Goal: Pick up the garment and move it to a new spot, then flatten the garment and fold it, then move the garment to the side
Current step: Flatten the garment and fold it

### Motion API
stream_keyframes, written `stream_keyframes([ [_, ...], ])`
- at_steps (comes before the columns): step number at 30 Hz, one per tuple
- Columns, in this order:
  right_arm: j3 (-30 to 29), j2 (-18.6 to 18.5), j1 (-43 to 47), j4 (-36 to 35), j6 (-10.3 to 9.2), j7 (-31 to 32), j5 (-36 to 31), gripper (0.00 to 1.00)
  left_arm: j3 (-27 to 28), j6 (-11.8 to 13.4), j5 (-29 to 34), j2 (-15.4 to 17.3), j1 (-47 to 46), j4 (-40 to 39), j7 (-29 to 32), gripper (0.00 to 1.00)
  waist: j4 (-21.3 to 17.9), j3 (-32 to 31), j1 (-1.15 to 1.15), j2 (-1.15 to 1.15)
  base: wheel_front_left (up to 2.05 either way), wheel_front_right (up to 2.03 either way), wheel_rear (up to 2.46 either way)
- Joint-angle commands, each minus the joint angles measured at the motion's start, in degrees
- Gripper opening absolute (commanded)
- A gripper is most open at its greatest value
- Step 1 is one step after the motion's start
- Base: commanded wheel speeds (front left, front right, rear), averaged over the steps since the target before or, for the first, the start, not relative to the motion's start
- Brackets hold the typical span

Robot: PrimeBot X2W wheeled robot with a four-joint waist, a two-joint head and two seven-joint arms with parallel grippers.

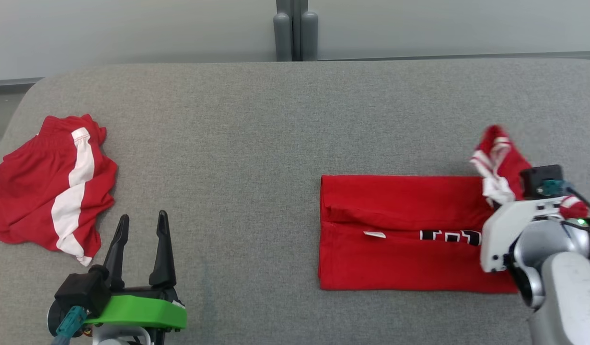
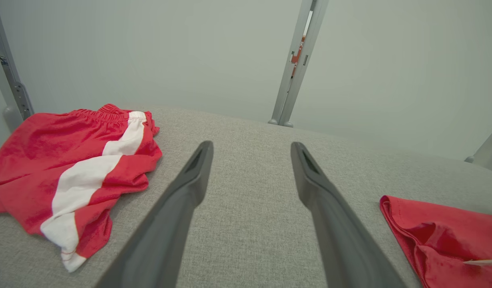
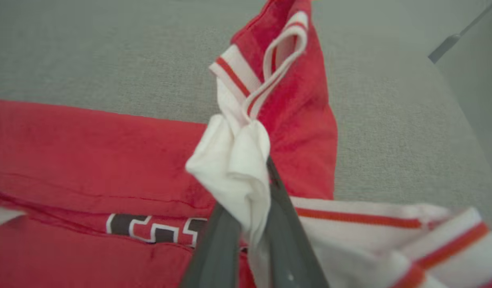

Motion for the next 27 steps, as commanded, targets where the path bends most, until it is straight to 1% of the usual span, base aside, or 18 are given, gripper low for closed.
stream_keyframes([
  [1, 2.0, 0.3, 0.6, -0.4, -0.11, 0.5, 0.6, 0.0, -0.2, 0.2, -0.3, 0.1, 0.1, 0.2, 0.0, 1.0, 0.2, 0.0, 0.0, 0.0, 0.0, 0.0, 0.0],
  [5, 10.9, 1.5, -1.5, 1.2, -0.11, 1.8, 1.1, 0.0, -0.8, 0.1, -0.4, 0.1, -0.5, 0.5, 0.0, 1.0, 0.7, 0.1, 0.0, 0.0, 0.0, 0.0, 0.0],
  [9, 16.5, 2.4, -4.0, 4.3, -0.11, 1.1, 1.7, 0.0, -1.2, 0.0, -0.6, 0.1, -0.9, 0.6, 0.0, 1.0, 1.7, 0.4, 0.0, 0.0, 0.0, 0.0, 0.0],
  [18, 23.9, 4.9, -8.8, 11.7, -0.11, -0.6, 2.7, 0.0, -2.3, 0.1, -1.1, 0.1, -1.6, 0.8, 0.0, 1.0, 4.3, 0.9, 0.0, 0.0, 0.0, 0.0, 0.0],
  [24, 26.3, 5.3, -9.7, 14.2, -0.11, -1.7, 3.8, 0.0, -2.6, 0.2, -1.6, 0.1, -1.6, 0.9, 0.0, 1.0, 5.2, 1.0, 0.0, 0.0, 0.0, 0.0, 0.0],
  [25, 26.7, 5.3, -9.8, 14.4, -0.11, -1.9, 4.0, 0.15, -2.6, 0.2, -1.7, 0.1, -1.6, 0.8, 0.0, 1.0, 5.2, 1.0, 0.0, 0.0, 0.0, 0.0, 0.0],
  [26, 26.8, 5.4, -9.8, 14.5, -0.11, -2.4, 4.6, 1.0, -2.7, 0.3, -1.7, 0.1, -1.5, 0.8, 0.0, 1.0, 5.2, 1.0, 0.0, 0.0, 0.0, 0.0, 0.0],
  [27, 27.3, 5.4, -9.9, 14.3, -0.11, -2.9, 5.8, 1.0, -2.6, 0.4, -1.7, 0.1, -1.5, 0.7, 0.0, 1.0, 5.1, 1.0, 0.0, 0.0, 0.0, 0.0, 0.0],
])
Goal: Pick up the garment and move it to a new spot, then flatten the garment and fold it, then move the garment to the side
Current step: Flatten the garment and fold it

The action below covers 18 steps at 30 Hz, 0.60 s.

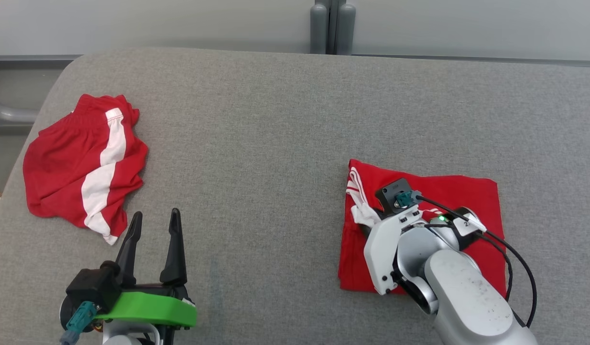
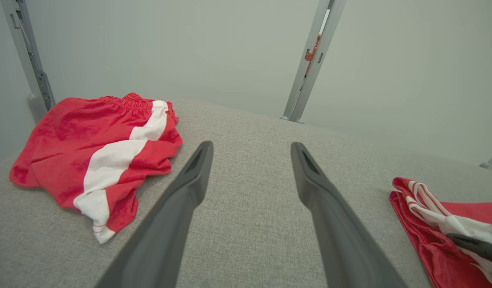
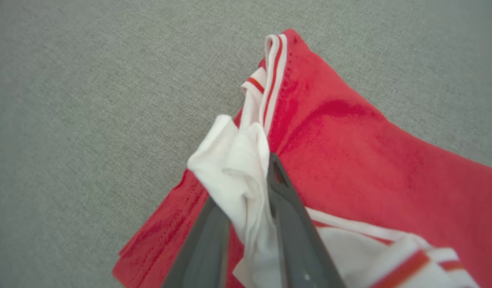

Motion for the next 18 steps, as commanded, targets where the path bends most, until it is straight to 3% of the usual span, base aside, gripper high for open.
stream_keyframes([
  [1, 0.8, 0.0, -0.3, -0.4, -0.08, -0.8, 2.5, 1.0, 0.0, 0.5, -0.5, 0.1, -0.7, -0.1, 0.0, 1.0, -0.2, 0.0, 0.0, 0.0, 0.0, 0.0, 0.0],
  [4, 4.4, 0.2, -0.9, -3.5, -0.08, -2.7, 9.7, 1.0, 0.3, 0.4, -0.4, 0.1, -0.8, -0.2, 0.0, 1.0, -0.8, -0.2, 0.0, 0.0, 0.0, 0.0, 0.0],
  [8, 5.0, -1.6, -1.7, -7.5, -0.1, -4.8, 14.2, 1.0, 0.4, 0.4, -0.3, 0.1, -0.9, -0.4, 0.0, 1.0, -1.7, -0.4, 0.0, 0.0, 0.0, 0.0, 0.0],
  [11, 2.3, -2.8, -1.5, -10.5, -0.08, -7.4, 14.4, 1.0, 0.4, 0.4, -0.2, 0.1, -0.8, -0.4, 0.0, 1.0, -2.3, -0.7, 0.0, 0.0, 0.0, 0.0, 0.0],
  [18, -10.0, -5.1, 3.0, -15.4, -0.08, -14.4, 9.5, 1.0, 0.6, 0.4, -0.2, 0.1, 0.0, 0.0, 0.0, 1.0, -3.3, -1.8, 0.0, 0.0, 0.0, 0.0, 0.0],
])
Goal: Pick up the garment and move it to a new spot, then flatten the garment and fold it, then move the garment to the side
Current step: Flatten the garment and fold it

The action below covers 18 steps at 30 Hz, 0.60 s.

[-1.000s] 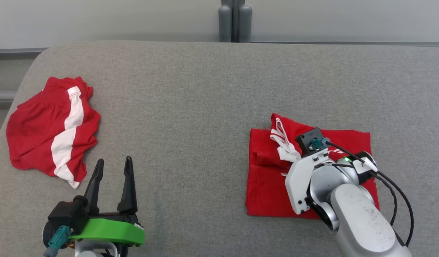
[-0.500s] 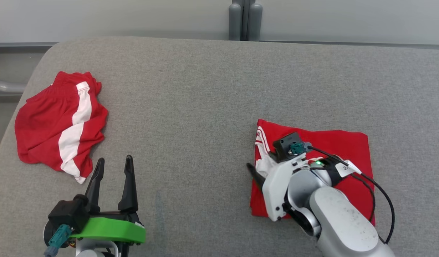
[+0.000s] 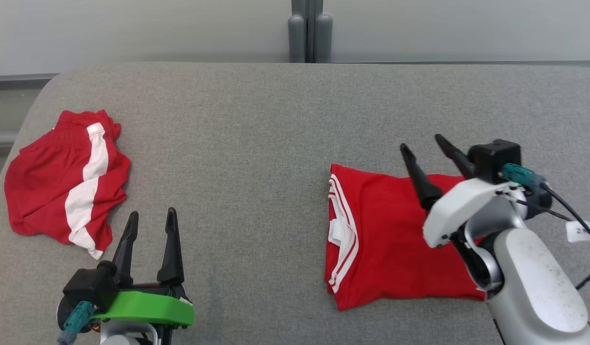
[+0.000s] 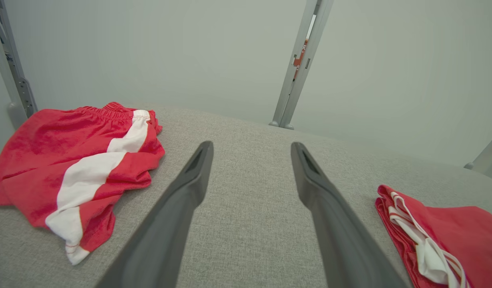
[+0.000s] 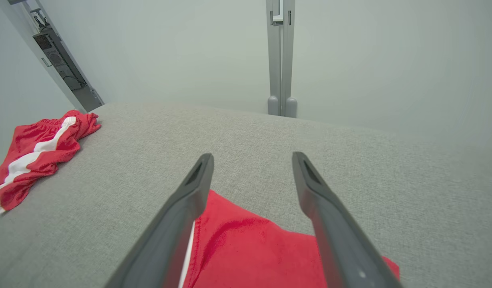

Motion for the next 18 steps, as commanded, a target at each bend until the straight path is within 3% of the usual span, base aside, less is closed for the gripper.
stream_keyframes([
  [1, -2.3, -0.4, 1.7, -1.1, -0.08, -3.0, -1.9, 1.0, 0.3, 0.0, -0.2, 0.1, 0.2, 0.1, 0.0, 1.0, -0.4, -0.5, 0.0, 0.0, 0.0, 0.0, 0.0],
  [10, -13.1, 1.0, 11.4, 0.7, -0.08, -18.0, -9.0, 1.0, 1.0, 0.0, 0.5, 0.2, 0.2, 1.6, 0.0, 1.0, -2.6, -2.5, 0.0, 0.0, 0.0, 0.0, 0.0],
  [13, -14.2, 1.1, 13.2, 3.6, -0.08, -22.2, -11.4, 1.0, 1.5, -0.1, 0.9, 0.2, 0.5, 2.3, 0.0, 1.0, -3.9, -3.7, 0.0, 0.0, 0.0, 0.0, 0.0],
  [18, -13.9, 1.9, 14.6, 7.6, -0.08, -24.1, -11.8, 1.0, 2.7, -0.1, 1.3, 0.2, 1.7, 3.0, 0.0, 1.0, -5.2, -5.0, 0.0, 0.0, 0.0, 0.0, 0.0],
])
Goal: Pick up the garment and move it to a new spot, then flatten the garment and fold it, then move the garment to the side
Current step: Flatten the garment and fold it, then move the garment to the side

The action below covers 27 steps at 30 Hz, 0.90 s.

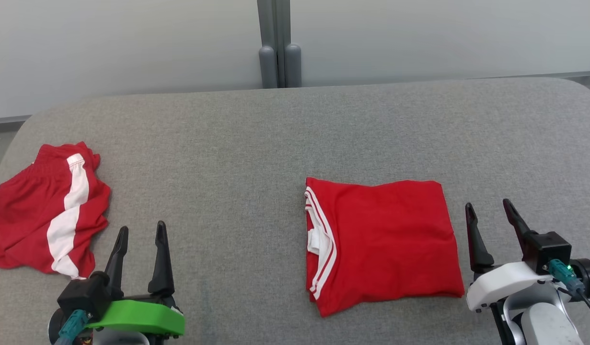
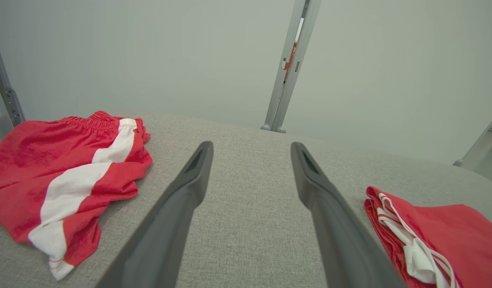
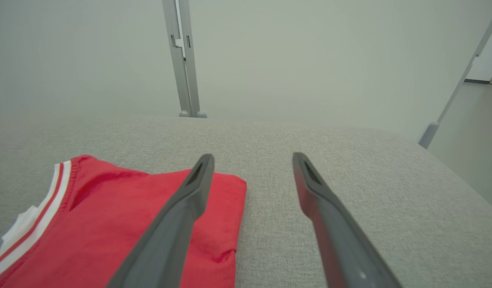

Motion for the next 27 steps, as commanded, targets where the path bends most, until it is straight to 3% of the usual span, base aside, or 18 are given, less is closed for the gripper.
stream_keyframes([
  [1, 0.3, 0.2, 0.7, 0.5, -0.08, -0.5, 0.2, 1.0, 0.5, -0.2, 0.4, 0.2, 1.0, 0.4, 0.0, 1.0, -1.0, -1.0, 0.0, 0.0, 0.0, 0.0, 0.0],
  [27, 2.0, 2.1, 2.6, -0.9, -0.08, -1.2, 1.5, 1.0, 0.2, 0.3, 2.4, 0.2, 0.5, 2.8, 0.0, 1.0, -2.0, -2.8, 0.0, 0.0, 0.0, 0.0, 0.0],
])
